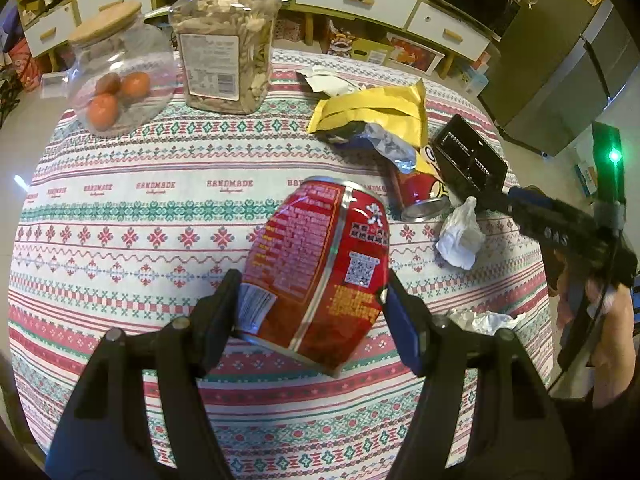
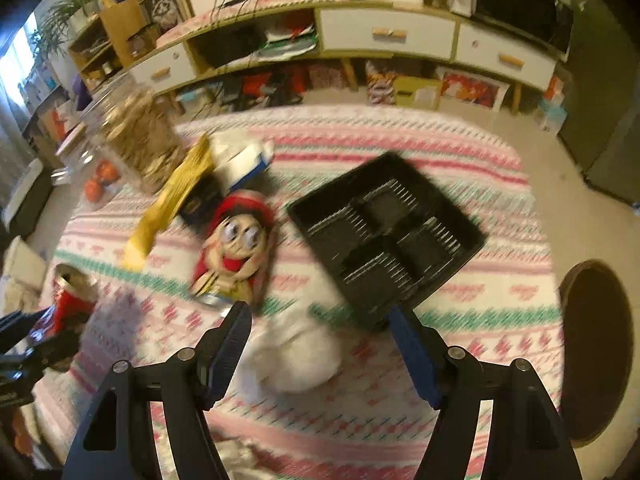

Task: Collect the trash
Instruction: 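Grasp the crushed red can with the left tool while the right tool grasps the black tray, then carry the red can and black tray toward the brown bin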

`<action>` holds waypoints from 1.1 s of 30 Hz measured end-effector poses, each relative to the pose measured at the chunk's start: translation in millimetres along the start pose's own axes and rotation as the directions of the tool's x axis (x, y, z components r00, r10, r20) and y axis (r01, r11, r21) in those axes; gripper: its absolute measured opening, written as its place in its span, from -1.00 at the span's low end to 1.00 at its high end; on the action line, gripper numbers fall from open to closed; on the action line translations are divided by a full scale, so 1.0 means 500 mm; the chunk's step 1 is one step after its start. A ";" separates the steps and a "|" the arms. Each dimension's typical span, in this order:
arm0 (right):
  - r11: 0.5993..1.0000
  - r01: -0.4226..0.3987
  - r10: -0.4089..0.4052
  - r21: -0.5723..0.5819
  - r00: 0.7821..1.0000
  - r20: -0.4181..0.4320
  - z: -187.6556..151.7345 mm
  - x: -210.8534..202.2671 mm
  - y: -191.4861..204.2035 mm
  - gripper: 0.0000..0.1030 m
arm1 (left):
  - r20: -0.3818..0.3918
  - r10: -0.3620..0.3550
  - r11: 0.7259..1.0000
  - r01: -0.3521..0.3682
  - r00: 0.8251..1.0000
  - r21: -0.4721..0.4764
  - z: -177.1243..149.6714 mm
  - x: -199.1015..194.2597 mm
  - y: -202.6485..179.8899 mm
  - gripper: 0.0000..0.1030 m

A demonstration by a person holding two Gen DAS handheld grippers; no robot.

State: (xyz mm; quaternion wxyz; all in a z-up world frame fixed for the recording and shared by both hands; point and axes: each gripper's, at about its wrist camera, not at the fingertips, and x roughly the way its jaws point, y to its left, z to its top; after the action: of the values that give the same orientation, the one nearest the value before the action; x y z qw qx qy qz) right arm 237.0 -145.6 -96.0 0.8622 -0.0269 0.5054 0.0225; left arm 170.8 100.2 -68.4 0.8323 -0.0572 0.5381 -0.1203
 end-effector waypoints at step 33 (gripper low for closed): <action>0.993 0.070 -0.072 -0.095 0.997 -0.010 0.010 0.039 -0.045 -0.86 | -0.017 -0.021 1.000 0.021 1.000 0.012 0.020 0.033 -0.021 0.35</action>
State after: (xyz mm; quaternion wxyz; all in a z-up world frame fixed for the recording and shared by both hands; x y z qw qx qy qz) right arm 252.2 -167.4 -110.3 0.8566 -0.0858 0.5085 0.0156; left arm 185.1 85.6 -76.3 0.8268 -0.0570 0.5437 -0.1328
